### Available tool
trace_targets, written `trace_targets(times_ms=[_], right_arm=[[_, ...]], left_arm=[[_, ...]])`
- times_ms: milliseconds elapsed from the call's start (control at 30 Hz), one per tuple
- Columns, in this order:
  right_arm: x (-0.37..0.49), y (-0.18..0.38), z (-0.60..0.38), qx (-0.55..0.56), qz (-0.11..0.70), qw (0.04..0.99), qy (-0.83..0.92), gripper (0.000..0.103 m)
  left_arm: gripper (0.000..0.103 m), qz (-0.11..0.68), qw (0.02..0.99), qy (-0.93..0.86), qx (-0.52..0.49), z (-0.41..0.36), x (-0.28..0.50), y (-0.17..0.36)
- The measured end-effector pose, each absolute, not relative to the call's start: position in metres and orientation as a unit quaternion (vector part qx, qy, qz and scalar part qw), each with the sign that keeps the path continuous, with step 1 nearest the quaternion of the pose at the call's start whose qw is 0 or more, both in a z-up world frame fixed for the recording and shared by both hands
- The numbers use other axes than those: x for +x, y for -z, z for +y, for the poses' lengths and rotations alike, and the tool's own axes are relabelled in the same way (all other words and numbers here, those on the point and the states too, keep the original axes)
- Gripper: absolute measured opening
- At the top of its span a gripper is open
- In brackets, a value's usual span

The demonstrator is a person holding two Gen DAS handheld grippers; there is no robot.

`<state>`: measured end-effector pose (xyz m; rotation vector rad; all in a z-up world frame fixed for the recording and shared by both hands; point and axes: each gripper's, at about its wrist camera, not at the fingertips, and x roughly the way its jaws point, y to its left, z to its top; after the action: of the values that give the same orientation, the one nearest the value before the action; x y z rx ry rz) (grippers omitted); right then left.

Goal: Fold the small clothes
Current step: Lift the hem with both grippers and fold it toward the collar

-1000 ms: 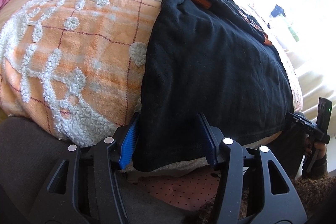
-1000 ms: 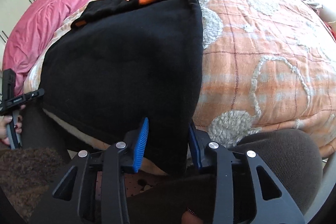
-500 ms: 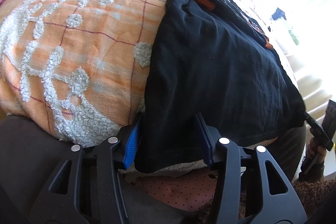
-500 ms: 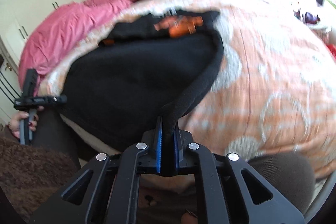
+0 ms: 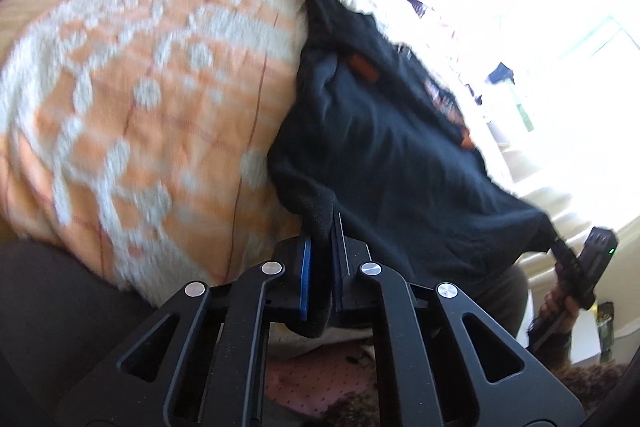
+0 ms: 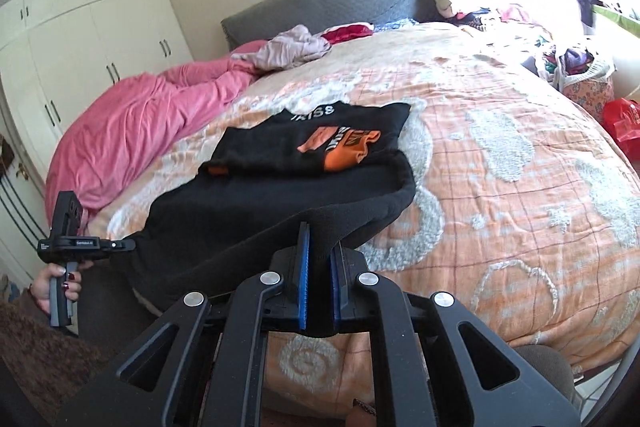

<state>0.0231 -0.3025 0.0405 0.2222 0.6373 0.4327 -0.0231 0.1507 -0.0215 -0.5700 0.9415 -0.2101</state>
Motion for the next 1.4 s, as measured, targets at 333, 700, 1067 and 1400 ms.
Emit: trace_targets(times_ms=[333, 700, 1067, 1400], right_arm=[[0.037, -0.056, -0.314, 0.129, 0.28, 0.932, -0.19, 0.007], [0.075, -0.082, -0.312, 0.113, 0.254, 0.945, -0.172, 0.007], [0.122, -0.091, -0.31, 0.118, 0.246, 0.949, -0.159, 0.007], [0.17, -0.085, -0.305, 0.107, 0.254, 0.951, -0.143, 0.007]], left_arm=[[0.002, 0.37, 0.877, 0.114, -0.284, 0.156, 0.008, -0.03], [0.002, 0.322, 0.897, 0.116, -0.279, 0.158, 0.051, -0.074], [0.002, 0.302, 0.909, 0.101, -0.268, 0.158, 0.089, -0.088], [0.002, 0.301, 0.91, 0.091, -0.27, 0.161, 0.135, -0.083]])
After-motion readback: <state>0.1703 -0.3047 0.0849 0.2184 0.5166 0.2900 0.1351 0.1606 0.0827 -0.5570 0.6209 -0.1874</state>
